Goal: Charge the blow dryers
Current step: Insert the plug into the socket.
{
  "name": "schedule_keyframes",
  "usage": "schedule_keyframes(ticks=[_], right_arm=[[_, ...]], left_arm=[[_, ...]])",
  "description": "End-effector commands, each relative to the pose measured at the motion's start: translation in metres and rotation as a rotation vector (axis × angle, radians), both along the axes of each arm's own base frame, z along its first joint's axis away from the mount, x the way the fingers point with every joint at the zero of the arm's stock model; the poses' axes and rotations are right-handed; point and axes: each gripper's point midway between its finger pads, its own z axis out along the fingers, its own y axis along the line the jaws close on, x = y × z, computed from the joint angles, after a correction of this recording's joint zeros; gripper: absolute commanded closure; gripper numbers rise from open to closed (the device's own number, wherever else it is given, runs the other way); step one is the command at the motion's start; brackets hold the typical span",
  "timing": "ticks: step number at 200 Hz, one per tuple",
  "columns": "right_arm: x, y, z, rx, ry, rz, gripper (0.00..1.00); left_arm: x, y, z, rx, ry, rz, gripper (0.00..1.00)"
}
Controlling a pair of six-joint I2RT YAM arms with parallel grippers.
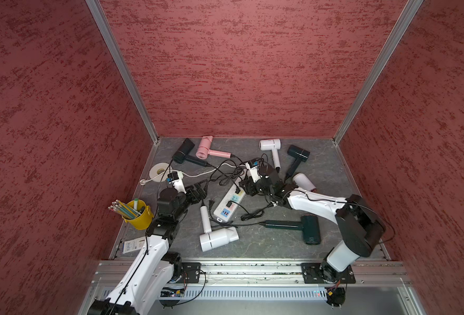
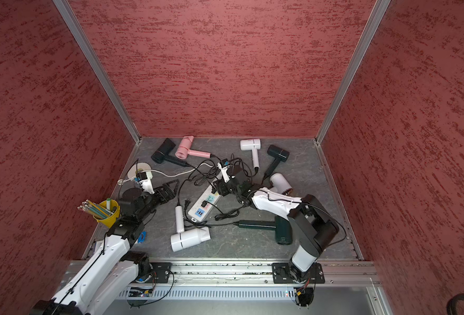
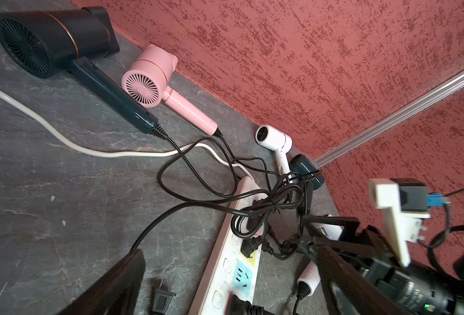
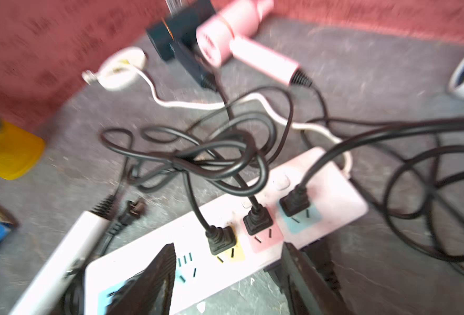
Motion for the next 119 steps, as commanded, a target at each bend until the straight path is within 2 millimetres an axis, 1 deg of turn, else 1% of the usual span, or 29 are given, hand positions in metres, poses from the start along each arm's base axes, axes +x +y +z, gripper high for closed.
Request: schedule_keyframes(ticks=[1,7,9,14,33,41,43,46,56,74,89,94,102,119], right_arm=[[-0.018,-0.013,0.017,0.044,-0.019,0.043,0.34],[-0.021,-0.017,0.015,0.046,-0.016,0.045,0.32],[-0.023,-0.02,0.023,0.058,-0.03,0.046,0.31],[-0.026,-0.023,0.027,0.071,-0.039,0.048,0.27],[-0.038,-0.033,0.03,0.114,-0.048,0.068,0.19],[-0.043,-0.035,0.031,0.136,-0.055,0.083,0.07],[-0.044,-0.035,0.031,0.141,-0.057,0.085,0.03],[-0.045,-0.036,0.031,0.149,-0.059,0.09,0.01],[-0.051,-0.038,0.033,0.182,-0.071,0.107,0.0],[-0.057,-0.044,0.038,0.24,-0.101,0.117,0.0],[-0.041,-0.058,0.04,0.272,-0.099,-0.024,0.0],[-0.038,-0.059,0.041,0.275,-0.092,-0.049,0.0],[-0.035,-0.058,0.049,0.28,-0.099,-0.046,0.0],[-0.036,-0.058,0.065,0.321,-0.12,-0.051,0.0]], left_arm=[[-0.002,0.0,0.008,0.024,0.0,0.002,0.0],[-0.003,-0.001,0.008,0.016,0.012,-0.002,0.0],[-0.003,-0.002,0.008,0.013,0.016,-0.005,0.0],[-0.004,-0.004,0.009,0.004,0.023,-0.015,0.0],[-0.005,-0.014,0.013,-0.024,0.057,-0.064,0.0],[-0.004,-0.018,0.013,-0.034,0.079,-0.087,0.0],[-0.004,-0.02,0.013,-0.036,0.084,-0.093,0.0],[-0.005,-0.022,0.013,-0.037,0.096,-0.104,0.01],[-0.007,-0.026,0.01,-0.031,0.143,-0.127,0.04],[-0.019,-0.035,-0.005,-0.009,0.247,-0.166,0.07],[-0.032,-0.045,-0.012,0.007,0.325,-0.205,0.13],[-0.037,-0.048,-0.014,0.014,0.347,-0.215,0.14],[-0.044,-0.053,-0.017,0.027,0.378,-0.229,0.15],[-0.059,-0.064,-0.024,0.065,0.436,-0.27,0.23]])
